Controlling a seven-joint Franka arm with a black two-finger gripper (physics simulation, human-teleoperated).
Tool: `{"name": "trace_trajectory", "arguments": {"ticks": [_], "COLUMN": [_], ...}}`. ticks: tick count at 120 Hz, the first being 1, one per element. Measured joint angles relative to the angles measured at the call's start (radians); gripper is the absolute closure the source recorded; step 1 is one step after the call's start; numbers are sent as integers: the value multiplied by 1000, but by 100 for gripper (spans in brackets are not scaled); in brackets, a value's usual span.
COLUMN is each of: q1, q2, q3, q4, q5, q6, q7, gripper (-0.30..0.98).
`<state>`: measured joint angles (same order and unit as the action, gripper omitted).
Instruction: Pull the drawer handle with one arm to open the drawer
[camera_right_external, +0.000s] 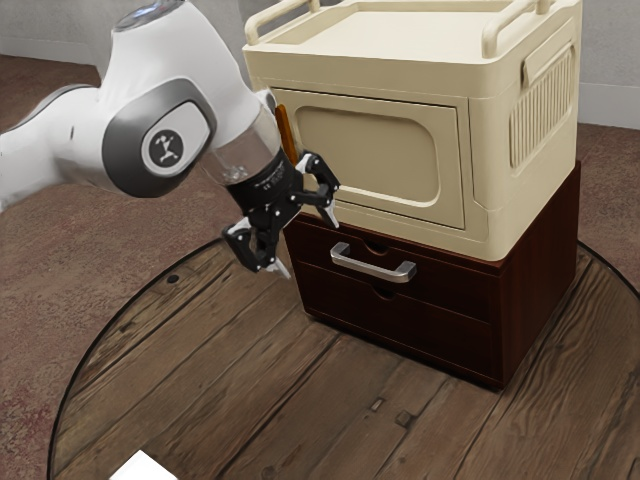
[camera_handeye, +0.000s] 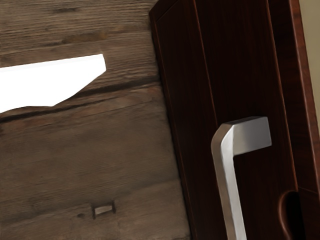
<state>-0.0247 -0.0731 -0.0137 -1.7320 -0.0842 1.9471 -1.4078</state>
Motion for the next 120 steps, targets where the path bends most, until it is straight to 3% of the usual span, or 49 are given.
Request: {"name": "trace_trajectory", "arguments": {"ticks": [120], "q1": [43], "q2": [73], "q3": [-89], "q4": [-68], "q5": [-5], "q6": [162], "q7": [-141], "gripper": [8]}}
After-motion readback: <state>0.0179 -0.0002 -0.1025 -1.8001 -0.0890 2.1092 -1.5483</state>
